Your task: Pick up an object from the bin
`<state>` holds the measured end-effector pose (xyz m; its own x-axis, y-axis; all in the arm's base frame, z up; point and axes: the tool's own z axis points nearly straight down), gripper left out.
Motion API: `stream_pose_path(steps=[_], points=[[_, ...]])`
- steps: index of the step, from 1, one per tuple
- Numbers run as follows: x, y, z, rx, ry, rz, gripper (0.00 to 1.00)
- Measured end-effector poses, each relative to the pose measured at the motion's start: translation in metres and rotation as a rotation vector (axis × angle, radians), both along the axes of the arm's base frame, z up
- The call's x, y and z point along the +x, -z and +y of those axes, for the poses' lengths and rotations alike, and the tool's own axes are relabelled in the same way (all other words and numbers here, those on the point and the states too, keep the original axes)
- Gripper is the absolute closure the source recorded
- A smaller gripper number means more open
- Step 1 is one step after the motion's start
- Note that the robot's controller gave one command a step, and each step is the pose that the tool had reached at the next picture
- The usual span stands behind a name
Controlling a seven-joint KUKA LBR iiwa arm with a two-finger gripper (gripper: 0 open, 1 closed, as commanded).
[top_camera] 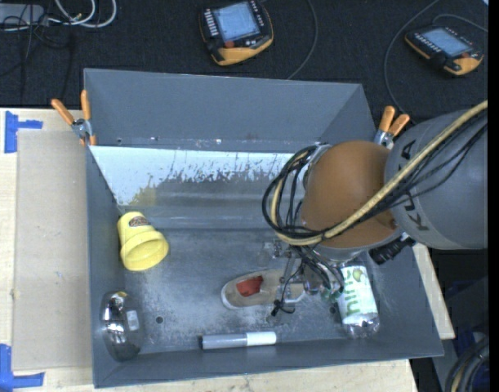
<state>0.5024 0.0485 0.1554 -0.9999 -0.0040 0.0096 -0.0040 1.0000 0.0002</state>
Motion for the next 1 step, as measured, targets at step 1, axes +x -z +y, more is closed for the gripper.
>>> stream_pose_path(steps=[1], points=[[0.0526,0.0856,0.0127,0.003,-0.21,0.003,0.0]])
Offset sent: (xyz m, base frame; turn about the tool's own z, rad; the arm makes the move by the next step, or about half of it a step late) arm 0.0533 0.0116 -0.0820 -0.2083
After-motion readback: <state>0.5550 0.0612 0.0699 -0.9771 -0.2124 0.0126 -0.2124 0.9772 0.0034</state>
